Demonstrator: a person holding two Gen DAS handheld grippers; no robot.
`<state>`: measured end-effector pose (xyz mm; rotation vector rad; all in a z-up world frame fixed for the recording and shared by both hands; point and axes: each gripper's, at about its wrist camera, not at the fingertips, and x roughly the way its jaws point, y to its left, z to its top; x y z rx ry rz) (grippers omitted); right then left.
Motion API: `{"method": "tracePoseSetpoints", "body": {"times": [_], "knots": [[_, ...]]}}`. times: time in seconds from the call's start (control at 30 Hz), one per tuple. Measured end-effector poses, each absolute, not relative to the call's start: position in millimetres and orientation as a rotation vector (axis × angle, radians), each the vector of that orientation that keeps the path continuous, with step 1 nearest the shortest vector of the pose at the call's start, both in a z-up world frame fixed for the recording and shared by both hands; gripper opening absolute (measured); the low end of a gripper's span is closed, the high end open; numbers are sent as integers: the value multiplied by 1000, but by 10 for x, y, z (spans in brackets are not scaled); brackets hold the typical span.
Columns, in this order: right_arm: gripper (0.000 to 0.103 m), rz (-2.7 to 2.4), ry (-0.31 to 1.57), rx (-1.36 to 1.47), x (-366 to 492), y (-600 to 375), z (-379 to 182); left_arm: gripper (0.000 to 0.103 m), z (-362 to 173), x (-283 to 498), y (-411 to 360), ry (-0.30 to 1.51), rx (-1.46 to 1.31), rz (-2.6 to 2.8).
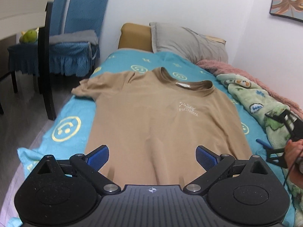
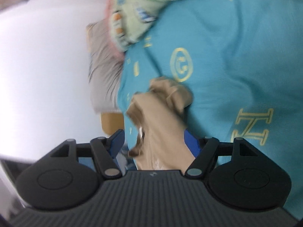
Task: Fold clothes
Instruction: 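Close the right gripper on the shirt's side edge near a sleeve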
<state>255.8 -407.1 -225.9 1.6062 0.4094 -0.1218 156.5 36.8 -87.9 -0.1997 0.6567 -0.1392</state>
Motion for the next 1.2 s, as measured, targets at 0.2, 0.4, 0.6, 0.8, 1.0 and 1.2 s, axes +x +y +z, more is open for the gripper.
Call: {"method": "tracePoseSetpoints", "body": {"times": [0.2, 0.4, 0.6, 0.8, 1.0, 1.2], "knots": [[68, -91, 363, 1715, 2987, -3991, -2630, 99, -1082, 1765, 354, 626, -188, -148], [62, -168, 282, 1757, 3210, -4034, -2739, 99, -1243, 1914, 391, 636, -249, -179], [40, -217, 324, 1667, 3415, -4053, -2694, 99, -1375, 2062, 380, 680, -278, -184], [42, -245, 376, 1532, 3612, -4078, -2635, 99, -1419, 2112, 443, 704, -336, -178], [27, -255, 426, 1377, 3829, -4107, -2560, 99, -1428, 2112, 424, 697, -309, -190], [8, -327, 252, 1300, 3565, -4271, -2360, 99, -1401, 2121, 429, 683, -328, -196]]}}
